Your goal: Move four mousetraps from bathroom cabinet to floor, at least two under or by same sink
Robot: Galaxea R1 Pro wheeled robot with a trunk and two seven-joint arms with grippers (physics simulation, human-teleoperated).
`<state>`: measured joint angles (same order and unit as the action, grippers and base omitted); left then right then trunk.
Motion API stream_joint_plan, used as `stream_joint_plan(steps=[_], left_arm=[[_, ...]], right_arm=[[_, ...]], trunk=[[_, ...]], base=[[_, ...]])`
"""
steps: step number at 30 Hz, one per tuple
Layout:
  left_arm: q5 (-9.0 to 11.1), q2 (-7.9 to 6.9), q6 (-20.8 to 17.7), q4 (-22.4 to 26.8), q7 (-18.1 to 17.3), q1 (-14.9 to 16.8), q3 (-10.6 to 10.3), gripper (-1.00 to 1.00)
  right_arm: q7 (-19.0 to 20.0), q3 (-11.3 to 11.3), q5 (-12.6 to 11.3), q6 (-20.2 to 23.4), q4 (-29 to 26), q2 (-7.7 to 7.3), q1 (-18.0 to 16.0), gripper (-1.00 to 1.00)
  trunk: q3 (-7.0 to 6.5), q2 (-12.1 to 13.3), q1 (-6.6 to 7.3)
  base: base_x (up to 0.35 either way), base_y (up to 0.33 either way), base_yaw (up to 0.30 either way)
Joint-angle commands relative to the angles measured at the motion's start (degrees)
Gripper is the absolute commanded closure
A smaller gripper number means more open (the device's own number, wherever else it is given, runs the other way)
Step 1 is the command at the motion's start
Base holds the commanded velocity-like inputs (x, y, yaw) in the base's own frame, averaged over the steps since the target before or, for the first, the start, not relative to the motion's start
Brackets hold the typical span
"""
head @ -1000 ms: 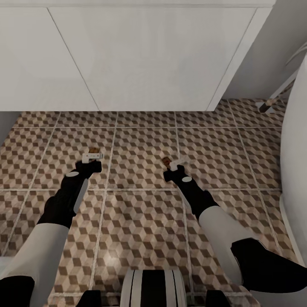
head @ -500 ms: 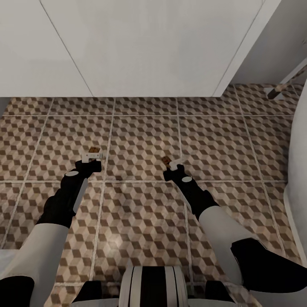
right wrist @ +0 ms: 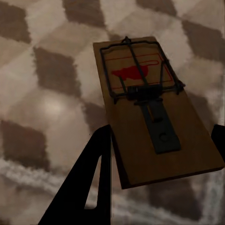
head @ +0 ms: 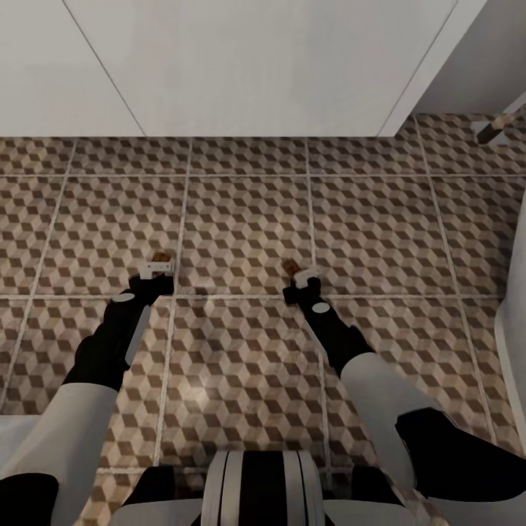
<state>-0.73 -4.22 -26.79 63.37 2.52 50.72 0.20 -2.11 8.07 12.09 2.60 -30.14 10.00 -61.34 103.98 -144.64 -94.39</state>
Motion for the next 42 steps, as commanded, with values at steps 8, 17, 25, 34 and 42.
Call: stream_joint_plan(steps=[8, 17, 25, 34, 42], left_arm=[[-0.23, 0.0, -0.02, 0.0, 0.11, -0.01, -0.02, 1.0], [-0.2, 0.0, -0.02, 0.07, 0.11, -0.01, -0.02, 1.0], [-0.25, 0.08, -0.02, 1.99, 0.11, -0.01, -0.1, 1.0], [0.01, 0.36, -0.27, 7.67, 0.04, -0.01, 0.1, 1.0], [-0.13, 2.23, -14.63, 6.47, -0.06, 1.37, 0.32, 1.0]], right_arm=[[-0.26, 0.02, -0.05, -0.71, 0.0, 0.0, -0.01, 1.0], [-0.24, 0.0, -0.05, -0.89, 0.0, 0.0, -0.01, 1.0], [-1.83, -0.11, 0.05, -8.59, -0.98, 0.0, -0.01, 1.0], [-7.25, -0.07, 0.62, 0.47, -7.95, 0.0, -0.16, 1.0], [-7.47, -0.07, 7.39, 3.36, -8.77, 0.0, -0.7, 1.0]], trunk=[[1.02, -0.11, -0.2], [1.02, -0.15, -0.28], [1.02, -0.15, -0.28], [1.02, -0.15, -0.28], [1.02, -0.15, -0.28]], base=[[0.0, 0.0, 0.0], [0.0, 0.0, 0.0], [0.0, 0.0, 0.0], [0.0, 0.0, 0.0], [0.0, 0.0, 0.0]])
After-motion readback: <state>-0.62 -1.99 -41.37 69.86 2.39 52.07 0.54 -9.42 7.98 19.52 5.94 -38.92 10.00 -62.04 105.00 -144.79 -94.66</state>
